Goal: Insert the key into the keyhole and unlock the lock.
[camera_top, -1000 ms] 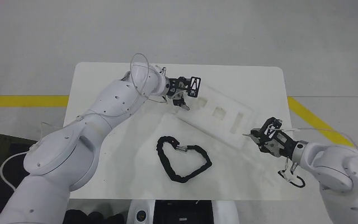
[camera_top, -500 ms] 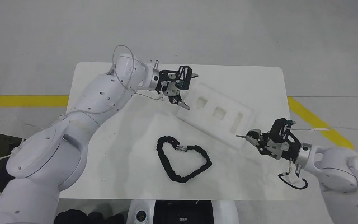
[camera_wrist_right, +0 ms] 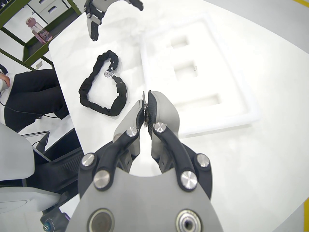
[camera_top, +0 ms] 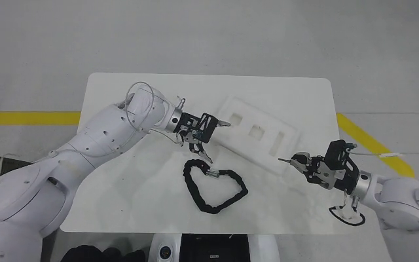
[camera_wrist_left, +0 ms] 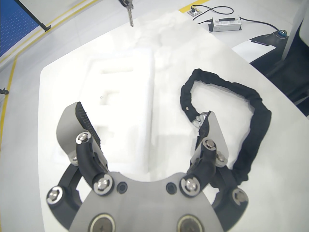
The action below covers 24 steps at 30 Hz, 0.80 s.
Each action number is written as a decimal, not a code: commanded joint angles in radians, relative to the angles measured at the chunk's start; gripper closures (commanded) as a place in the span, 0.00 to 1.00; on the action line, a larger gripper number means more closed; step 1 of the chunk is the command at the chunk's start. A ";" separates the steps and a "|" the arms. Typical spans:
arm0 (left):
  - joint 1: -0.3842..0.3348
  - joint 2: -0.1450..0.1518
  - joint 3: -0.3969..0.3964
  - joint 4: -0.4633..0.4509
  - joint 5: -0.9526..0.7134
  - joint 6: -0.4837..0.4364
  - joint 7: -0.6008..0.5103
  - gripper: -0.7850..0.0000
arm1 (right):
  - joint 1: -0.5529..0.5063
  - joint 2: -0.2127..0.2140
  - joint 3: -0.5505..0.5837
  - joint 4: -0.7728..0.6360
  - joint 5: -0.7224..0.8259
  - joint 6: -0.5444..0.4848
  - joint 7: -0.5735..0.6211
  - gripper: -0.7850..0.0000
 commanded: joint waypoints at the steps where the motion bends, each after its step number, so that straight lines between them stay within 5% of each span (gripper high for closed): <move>1: 0.012 0.035 0.014 -0.026 -0.013 0.000 0.000 0.00 | 0.000 0.000 0.000 0.000 -0.001 0.000 0.001 1.00; 4: 0.026 0.075 0.024 -0.063 -0.043 0.000 0.000 0.00 | 0.000 0.000 0.000 0.000 -0.001 0.000 0.001 1.00; 18: 0.026 0.075 0.024 -0.063 -0.043 0.000 0.000 0.00 | 0.000 0.000 0.000 0.000 -0.001 0.000 0.001 1.00; 24: 0.063 0.088 -0.019 -0.086 -0.108 0.000 -0.097 0.00 | 0.000 0.000 0.000 0.000 -0.001 0.000 0.001 1.00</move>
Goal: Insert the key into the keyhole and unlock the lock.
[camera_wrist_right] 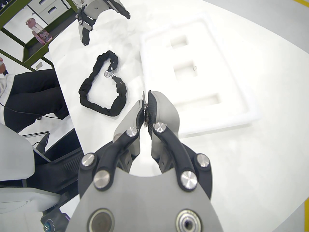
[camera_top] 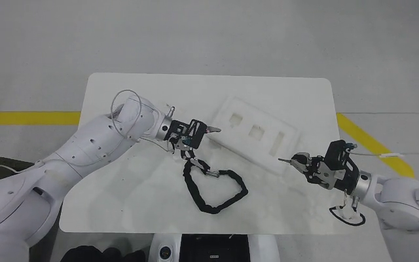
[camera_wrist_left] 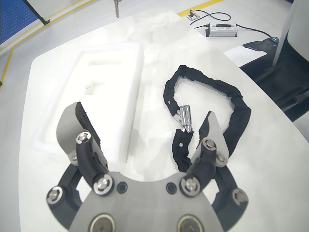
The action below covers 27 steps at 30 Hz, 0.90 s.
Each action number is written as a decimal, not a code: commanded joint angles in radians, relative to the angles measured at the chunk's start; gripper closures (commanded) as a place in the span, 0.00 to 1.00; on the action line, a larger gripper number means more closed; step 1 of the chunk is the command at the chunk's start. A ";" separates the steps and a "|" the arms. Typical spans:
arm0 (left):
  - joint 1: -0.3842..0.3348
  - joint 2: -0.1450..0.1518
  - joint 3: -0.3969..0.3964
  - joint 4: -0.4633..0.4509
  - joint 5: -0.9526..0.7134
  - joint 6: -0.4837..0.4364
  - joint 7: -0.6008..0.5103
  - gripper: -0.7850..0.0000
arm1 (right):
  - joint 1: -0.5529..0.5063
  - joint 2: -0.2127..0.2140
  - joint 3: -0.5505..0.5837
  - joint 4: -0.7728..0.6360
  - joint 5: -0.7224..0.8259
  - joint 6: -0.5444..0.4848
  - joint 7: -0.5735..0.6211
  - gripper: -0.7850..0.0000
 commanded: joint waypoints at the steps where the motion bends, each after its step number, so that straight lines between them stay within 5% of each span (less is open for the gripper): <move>1: 0.020 0.008 -0.006 -0.024 -0.009 -0.007 -0.031 0.00 | 0.000 0.000 0.000 0.000 0.000 0.000 0.000 1.00; 13: 0.140 0.049 0.004 -0.113 0.045 0.026 -0.132 0.00 | 0.000 0.000 0.000 0.000 0.000 0.000 0.000 1.00; 27: 0.177 0.013 -0.011 -0.125 0.096 0.086 -0.247 0.00 | 0.000 0.000 0.000 0.000 0.000 0.000 0.000 1.00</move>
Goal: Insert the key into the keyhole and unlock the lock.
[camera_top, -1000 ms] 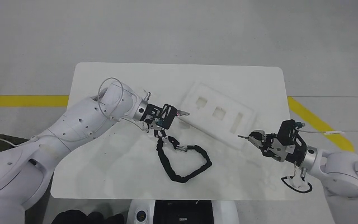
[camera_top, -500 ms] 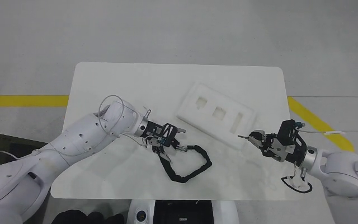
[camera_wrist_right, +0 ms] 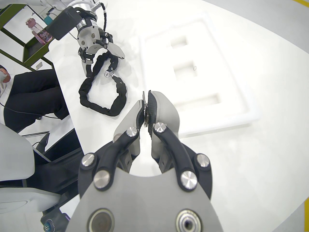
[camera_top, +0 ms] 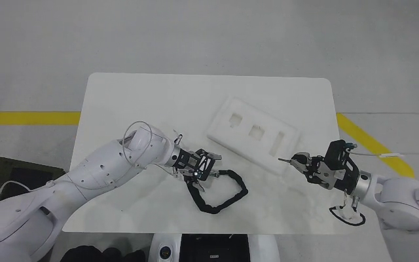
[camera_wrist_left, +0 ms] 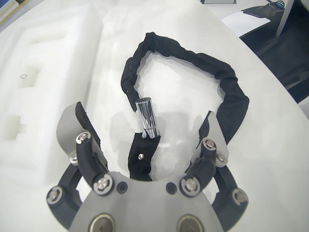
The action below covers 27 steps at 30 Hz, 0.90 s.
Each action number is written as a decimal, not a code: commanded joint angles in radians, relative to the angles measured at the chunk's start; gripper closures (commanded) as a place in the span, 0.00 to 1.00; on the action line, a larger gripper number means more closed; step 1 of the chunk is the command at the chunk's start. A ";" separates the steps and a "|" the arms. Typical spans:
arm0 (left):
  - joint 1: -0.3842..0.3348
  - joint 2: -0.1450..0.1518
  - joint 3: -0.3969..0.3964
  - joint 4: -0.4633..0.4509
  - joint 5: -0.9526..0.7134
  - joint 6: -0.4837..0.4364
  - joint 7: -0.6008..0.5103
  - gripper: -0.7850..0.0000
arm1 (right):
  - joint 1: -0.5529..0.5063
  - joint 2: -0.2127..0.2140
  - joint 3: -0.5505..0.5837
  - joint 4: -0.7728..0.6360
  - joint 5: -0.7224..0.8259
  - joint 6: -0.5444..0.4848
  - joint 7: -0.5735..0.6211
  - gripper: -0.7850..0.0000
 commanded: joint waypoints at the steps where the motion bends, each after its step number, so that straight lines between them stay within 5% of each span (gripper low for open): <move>1: 0.004 -0.007 -0.003 0.010 -0.004 -0.005 -0.012 0.00 | 0.000 0.000 0.000 0.000 0.000 0.000 0.000 1.00; 9: 0.016 -0.020 -0.020 0.035 -0.005 -0.015 -0.018 0.04 | 0.000 0.000 0.000 0.000 0.000 0.000 0.000 1.00; 27: 0.055 -0.035 -0.071 0.052 -0.009 -0.004 -0.045 0.53 | 0.000 0.000 0.000 0.000 0.000 0.000 0.000 1.00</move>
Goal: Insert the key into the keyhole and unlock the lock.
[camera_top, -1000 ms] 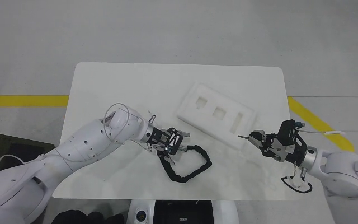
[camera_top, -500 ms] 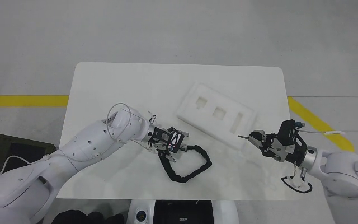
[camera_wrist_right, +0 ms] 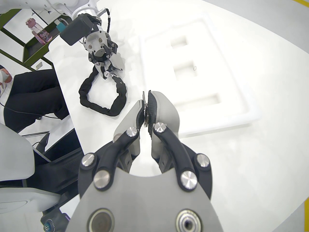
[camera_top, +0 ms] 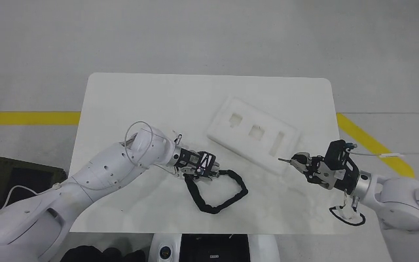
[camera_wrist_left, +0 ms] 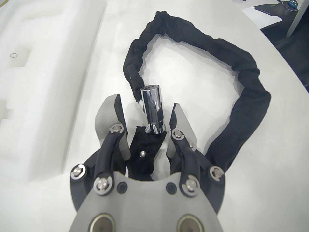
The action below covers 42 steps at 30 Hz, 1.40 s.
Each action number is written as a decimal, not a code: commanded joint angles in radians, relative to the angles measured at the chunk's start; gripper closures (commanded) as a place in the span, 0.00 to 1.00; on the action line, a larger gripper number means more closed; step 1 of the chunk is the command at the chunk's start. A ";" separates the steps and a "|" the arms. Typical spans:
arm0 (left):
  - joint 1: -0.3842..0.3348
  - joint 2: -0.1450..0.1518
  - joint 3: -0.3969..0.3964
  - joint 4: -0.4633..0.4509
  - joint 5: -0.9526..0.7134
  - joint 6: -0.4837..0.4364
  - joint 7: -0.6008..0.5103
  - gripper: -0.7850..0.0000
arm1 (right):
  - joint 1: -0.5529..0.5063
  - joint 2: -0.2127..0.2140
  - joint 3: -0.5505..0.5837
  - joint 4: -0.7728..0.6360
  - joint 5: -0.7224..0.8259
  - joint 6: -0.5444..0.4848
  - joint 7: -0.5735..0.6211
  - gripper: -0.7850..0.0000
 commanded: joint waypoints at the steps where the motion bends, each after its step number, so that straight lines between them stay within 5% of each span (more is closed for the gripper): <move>1: 0.002 0.000 -0.007 -0.001 0.000 -0.007 -0.001 0.53 | 0.000 0.000 0.000 0.000 0.000 0.000 0.000 1.00; 10: 0.003 -0.008 -0.028 0.000 -0.001 -0.052 -0.041 0.54 | 0.000 0.000 0.000 0.000 0.000 0.000 0.000 1.00; 30: 0.076 0.024 -0.116 -0.171 0.000 -0.095 -0.248 0.38 | 0.000 0.000 0.000 0.000 0.000 0.000 0.000 1.00; 35: 0.091 0.017 -0.122 -0.167 -0.014 -0.089 -0.277 0.56 | 0.000 0.000 0.000 0.000 0.000 0.000 0.000 1.00; 42: 0.097 0.004 -0.134 -0.150 -0.028 -0.066 -0.312 0.59 | 0.000 0.000 0.000 0.000 0.000 0.000 0.000 1.00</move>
